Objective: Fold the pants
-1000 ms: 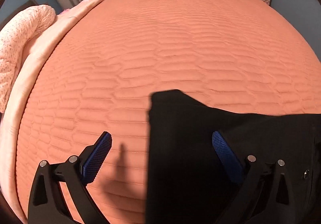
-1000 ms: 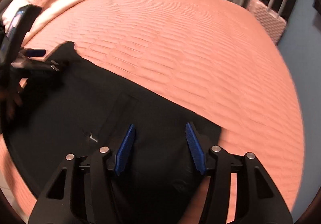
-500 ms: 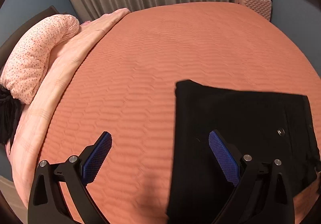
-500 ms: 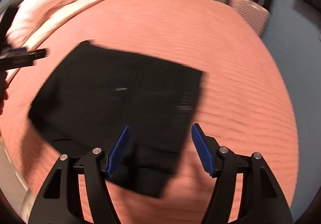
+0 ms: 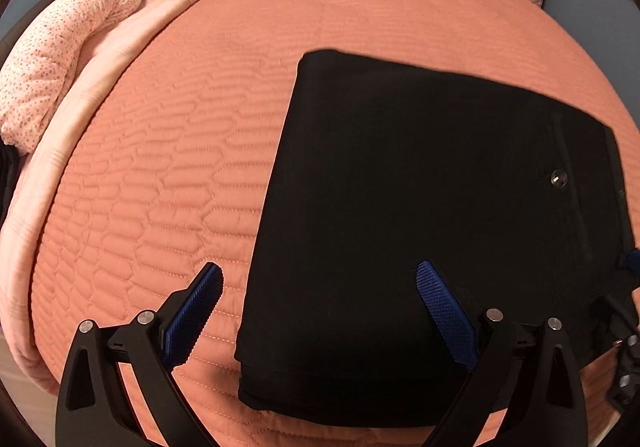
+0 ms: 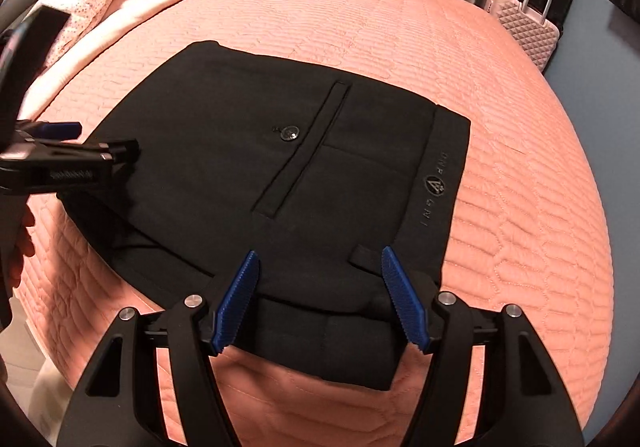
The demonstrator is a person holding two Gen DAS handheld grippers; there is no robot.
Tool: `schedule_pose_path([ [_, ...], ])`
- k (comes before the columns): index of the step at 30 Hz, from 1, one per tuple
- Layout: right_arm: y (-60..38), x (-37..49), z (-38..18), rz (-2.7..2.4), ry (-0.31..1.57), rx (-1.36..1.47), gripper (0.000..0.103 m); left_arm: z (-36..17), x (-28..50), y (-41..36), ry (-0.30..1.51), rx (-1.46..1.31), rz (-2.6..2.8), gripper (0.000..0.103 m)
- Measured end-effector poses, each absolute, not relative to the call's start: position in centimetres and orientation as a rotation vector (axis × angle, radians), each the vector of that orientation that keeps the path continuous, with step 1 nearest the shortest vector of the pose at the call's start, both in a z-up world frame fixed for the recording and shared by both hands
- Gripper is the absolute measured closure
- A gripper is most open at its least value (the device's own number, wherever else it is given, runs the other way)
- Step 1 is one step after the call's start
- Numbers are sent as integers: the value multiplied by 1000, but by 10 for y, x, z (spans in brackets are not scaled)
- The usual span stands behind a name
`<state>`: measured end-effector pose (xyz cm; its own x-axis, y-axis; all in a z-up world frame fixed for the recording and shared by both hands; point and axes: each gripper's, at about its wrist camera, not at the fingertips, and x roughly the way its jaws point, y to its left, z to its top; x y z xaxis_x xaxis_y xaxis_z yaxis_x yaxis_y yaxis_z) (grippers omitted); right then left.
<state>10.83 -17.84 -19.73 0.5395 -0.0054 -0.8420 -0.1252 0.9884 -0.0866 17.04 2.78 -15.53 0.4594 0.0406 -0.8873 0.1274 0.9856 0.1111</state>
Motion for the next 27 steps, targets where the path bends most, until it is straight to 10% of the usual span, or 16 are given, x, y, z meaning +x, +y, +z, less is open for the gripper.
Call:
schedule_pose_path([
  [7, -231, 78, -205, -12, 1060, -45, 27, -157, 167, 78, 1098, 108, -38, 5],
  [27, -252, 79, -187, -12, 1040, 188, 31, -115, 139, 110, 1075, -93, -122, 7],
])
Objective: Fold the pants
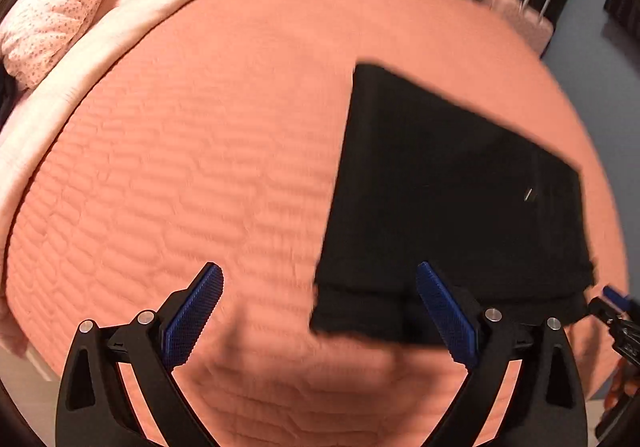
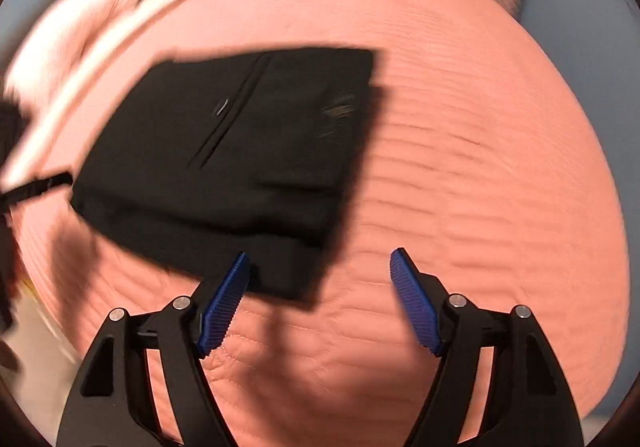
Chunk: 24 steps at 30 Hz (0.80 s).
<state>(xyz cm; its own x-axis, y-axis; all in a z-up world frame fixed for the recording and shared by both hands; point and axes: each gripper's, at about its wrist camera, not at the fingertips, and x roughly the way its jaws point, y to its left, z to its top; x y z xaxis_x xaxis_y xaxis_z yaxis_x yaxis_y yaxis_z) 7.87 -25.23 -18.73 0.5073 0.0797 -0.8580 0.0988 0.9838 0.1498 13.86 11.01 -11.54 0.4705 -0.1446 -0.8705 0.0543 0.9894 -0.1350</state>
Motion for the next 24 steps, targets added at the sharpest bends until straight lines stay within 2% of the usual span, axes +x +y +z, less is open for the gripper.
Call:
schedule_pose_path([
  [3, -279, 113, -189, 37, 1048, 309, 29, -113, 181, 111, 1113, -162, -257, 6],
  [9, -275, 166, -229, 143, 1131, 358, 29, -167, 231, 97, 1281, -216, -390, 7],
  [12, -274, 163, -237, 165, 1112, 378, 14, -186, 234, 93, 1303, -252, -449, 5],
  [22, -240, 181, -237, 258, 1061, 386, 16, -191, 241, 76, 1234, -320, -613, 6],
  [23, -240, 181, -237, 253, 1054, 387, 19, -193, 246, 70, 1228, -294, -606, 6],
  [24, -241, 181, -237, 245, 1051, 392, 28, -196, 251, 66, 1221, -286, -602, 6],
])
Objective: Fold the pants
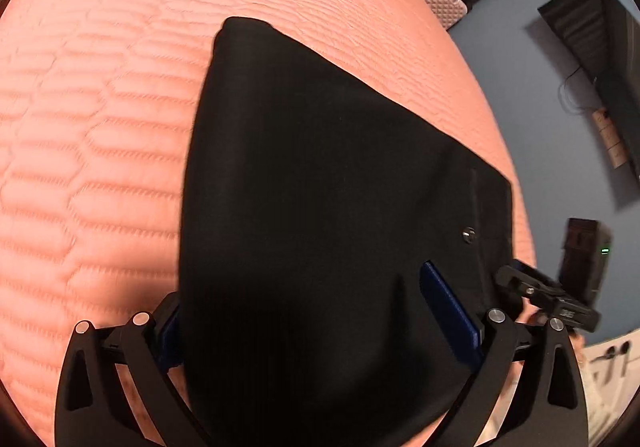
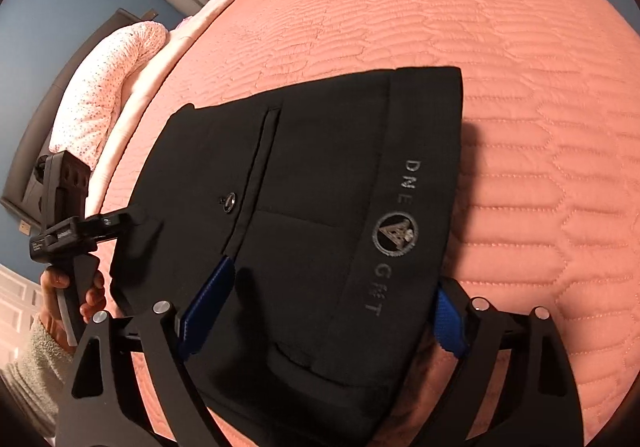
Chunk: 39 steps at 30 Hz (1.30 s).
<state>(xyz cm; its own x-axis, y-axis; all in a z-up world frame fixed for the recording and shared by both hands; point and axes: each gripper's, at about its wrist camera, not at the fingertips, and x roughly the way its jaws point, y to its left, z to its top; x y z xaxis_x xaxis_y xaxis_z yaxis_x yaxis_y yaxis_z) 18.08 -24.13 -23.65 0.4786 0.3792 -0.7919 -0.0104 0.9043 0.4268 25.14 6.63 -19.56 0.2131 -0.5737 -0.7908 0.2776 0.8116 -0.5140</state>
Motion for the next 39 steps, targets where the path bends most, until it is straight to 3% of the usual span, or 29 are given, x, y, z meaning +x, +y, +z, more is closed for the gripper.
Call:
schedule_pose_path([
  [1, -245, 180, -236, 226, 1048, 402, 36, -196, 254, 65, 1214, -301, -603, 7],
  [2, -255, 178, -235, 227, 1046, 431, 51, -194, 254, 67, 1207, -325, -609, 10],
  [4, -273, 171, -234, 249, 1036, 513, 66, -193, 254, 74, 1207, -375, -603, 30],
  [5, -273, 170, -233, 254, 1029, 512, 70, -195, 255, 80, 1209, -390, -597, 39],
  [6, -270, 169, -231, 254, 1025, 490, 74, -197, 254, 87, 1215, -390, -576, 58],
  [7, -269, 167, -228, 255, 1018, 476, 75, -198, 255, 93, 1218, -408, -579, 69],
  [10, -259, 164, -213, 259, 984, 435, 81, -191, 253, 97, 1210, -447, -590, 87],
  [12, -253, 163, -201, 256, 965, 403, 82, -179, 253, 87, 1191, -360, -576, 91],
  [18, -248, 182, -161, 278, 889, 362, 82, -123, 263, 79, 1075, -310, -610, 91],
  [25, -273, 281, -124, 263, 788, 295, 83, -79, 337, 56, 965, -236, -593, 91],
  [29, -287, 352, -134, 226, 787, 263, 83, -76, 408, 22, 934, -213, -557, 91],
  [33, -305, 413, -181, 188, 845, 264, 81, -114, 467, -15, 970, -164, -481, 90],
  [34, -310, 428, -203, 157, 901, 272, 79, -126, 474, -18, 987, -145, -444, 87],
  [35, -317, 436, -222, 101, 947, 270, 71, -147, 481, -19, 1017, -101, -369, 84],
  [36, -328, 440, -238, 70, 966, 295, 54, -165, 486, -18, 1056, -77, -322, 65],
  [37, -338, 436, -244, 87, 947, 328, 50, -178, 483, -10, 1075, -88, -312, 55],
  [39, -353, 427, -243, 107, 906, 361, 48, -185, 474, 8, 1029, -173, -322, 48],
])
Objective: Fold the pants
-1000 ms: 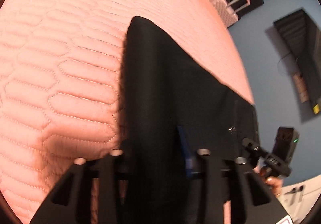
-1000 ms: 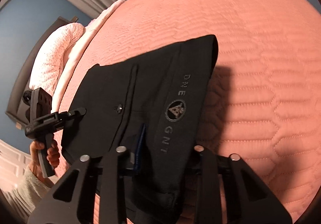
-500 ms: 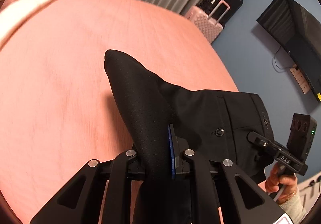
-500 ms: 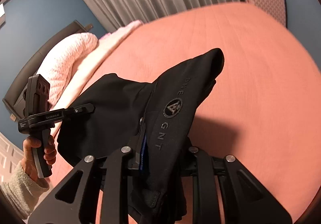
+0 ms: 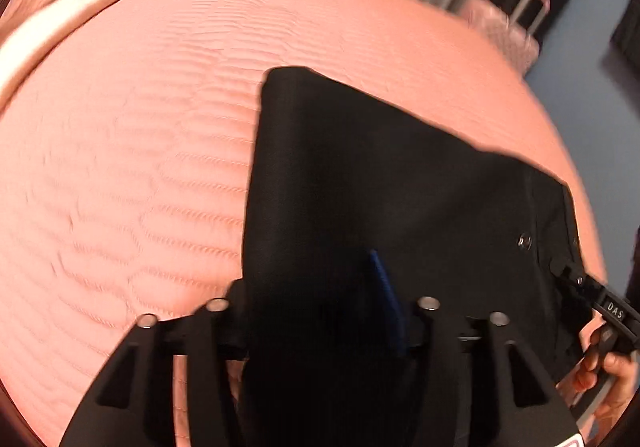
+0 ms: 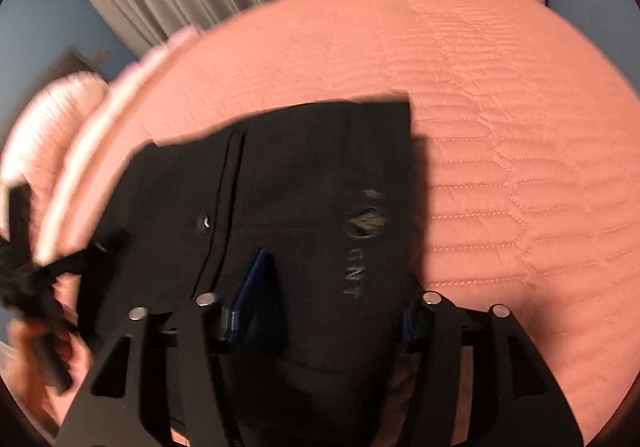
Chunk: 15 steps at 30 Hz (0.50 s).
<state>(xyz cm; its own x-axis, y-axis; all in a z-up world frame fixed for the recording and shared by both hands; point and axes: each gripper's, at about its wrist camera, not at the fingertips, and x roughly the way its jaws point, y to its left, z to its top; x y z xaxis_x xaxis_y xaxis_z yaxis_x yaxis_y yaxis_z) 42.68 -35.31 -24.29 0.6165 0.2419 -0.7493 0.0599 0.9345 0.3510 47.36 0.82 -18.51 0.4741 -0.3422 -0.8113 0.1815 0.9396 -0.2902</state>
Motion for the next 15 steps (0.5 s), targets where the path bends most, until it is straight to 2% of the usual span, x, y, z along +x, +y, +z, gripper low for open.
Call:
schedule_pose_path([
  [2, -363, 417, -241, 106, 902, 349, 45, -186, 464, 15, 1007, -170, -319, 40],
  [5, -372, 412, -249, 161, 942, 429, 44, -188, 457, 21, 997, -172, -335, 36],
  [7, -371, 410, -251, 183, 945, 448, 41, -189, 458, 22, 1005, -213, -352, 28],
  [12, -362, 395, -246, 208, 932, 494, 35, -188, 442, 18, 1025, -221, -386, 26],
  [15, -358, 384, -240, 205, 916, 480, 36, -185, 422, 26, 1000, -230, -362, 26],
])
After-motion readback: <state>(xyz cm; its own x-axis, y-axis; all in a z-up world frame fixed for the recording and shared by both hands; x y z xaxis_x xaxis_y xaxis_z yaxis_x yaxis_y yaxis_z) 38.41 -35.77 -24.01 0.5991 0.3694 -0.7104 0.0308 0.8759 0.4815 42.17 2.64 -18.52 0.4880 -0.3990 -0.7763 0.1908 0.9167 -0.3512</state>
